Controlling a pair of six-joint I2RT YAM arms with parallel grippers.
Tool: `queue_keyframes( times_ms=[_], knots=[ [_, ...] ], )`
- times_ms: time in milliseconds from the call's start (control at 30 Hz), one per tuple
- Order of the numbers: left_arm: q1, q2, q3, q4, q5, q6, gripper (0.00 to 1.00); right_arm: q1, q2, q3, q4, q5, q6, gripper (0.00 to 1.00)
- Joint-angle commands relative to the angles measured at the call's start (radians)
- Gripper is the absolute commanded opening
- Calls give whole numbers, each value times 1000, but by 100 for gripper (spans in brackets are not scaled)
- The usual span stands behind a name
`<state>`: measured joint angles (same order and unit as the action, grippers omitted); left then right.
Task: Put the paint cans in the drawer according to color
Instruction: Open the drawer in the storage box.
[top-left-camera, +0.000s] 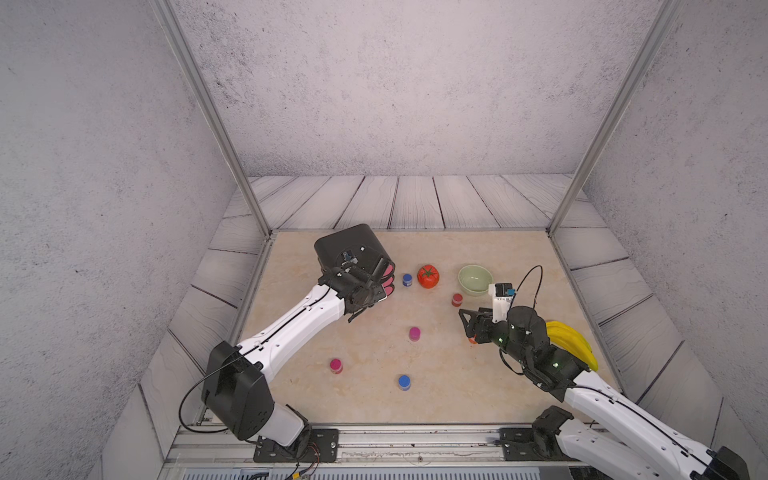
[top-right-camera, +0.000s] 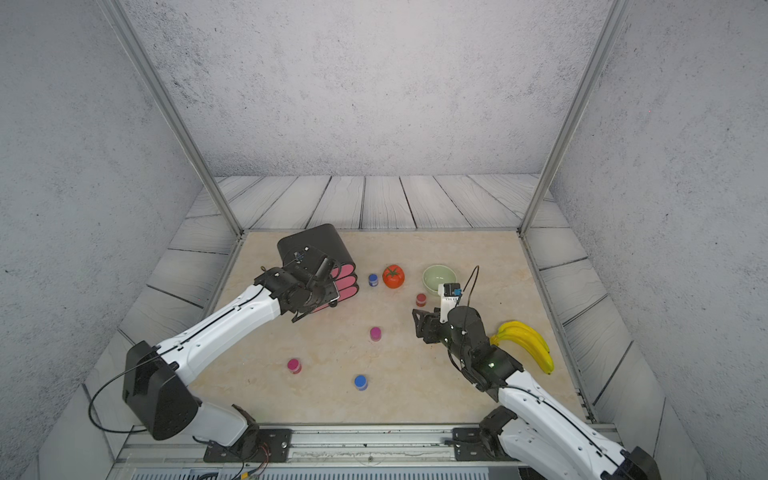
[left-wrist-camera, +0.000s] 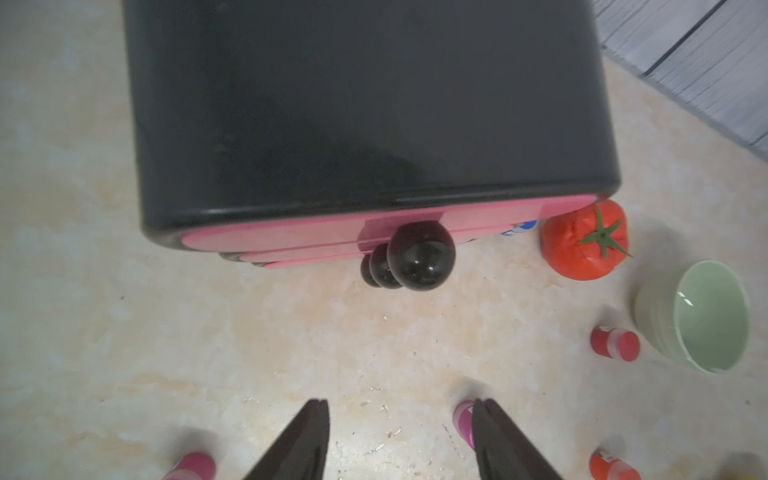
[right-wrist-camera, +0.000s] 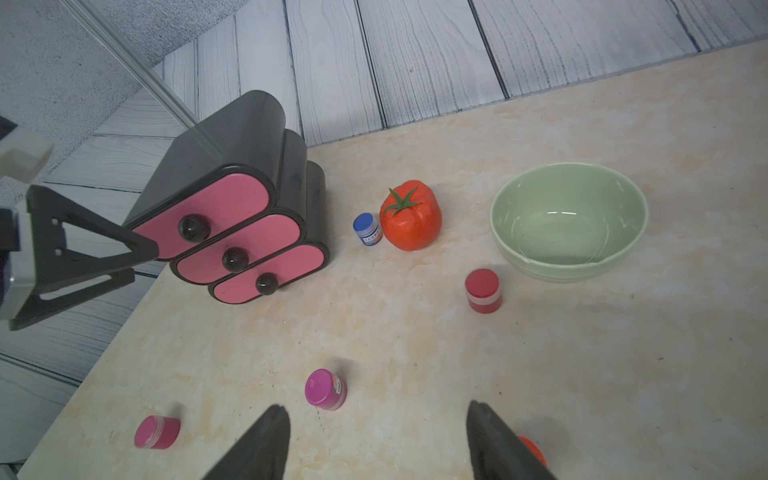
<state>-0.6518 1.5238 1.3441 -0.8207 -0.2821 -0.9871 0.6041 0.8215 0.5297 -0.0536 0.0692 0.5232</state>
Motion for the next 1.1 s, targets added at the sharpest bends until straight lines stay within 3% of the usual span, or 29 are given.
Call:
queue_keyframes(
  times_ms=[0,267,800,1067],
  knots=[
    [-9,29,55,-179,-121,3,57,-7,2,10,4,-10,-17,71],
    [6,155,190,-97,-159,141,58,-13,-5,15,-1,9,-11,71],
    [62,264,229,-24,-134,169,57,-27,4,16,6,29,-20,71],
    [79,310,250,35,-122,182,49,-32,19,29,9,32,-31,71]
  ],
)
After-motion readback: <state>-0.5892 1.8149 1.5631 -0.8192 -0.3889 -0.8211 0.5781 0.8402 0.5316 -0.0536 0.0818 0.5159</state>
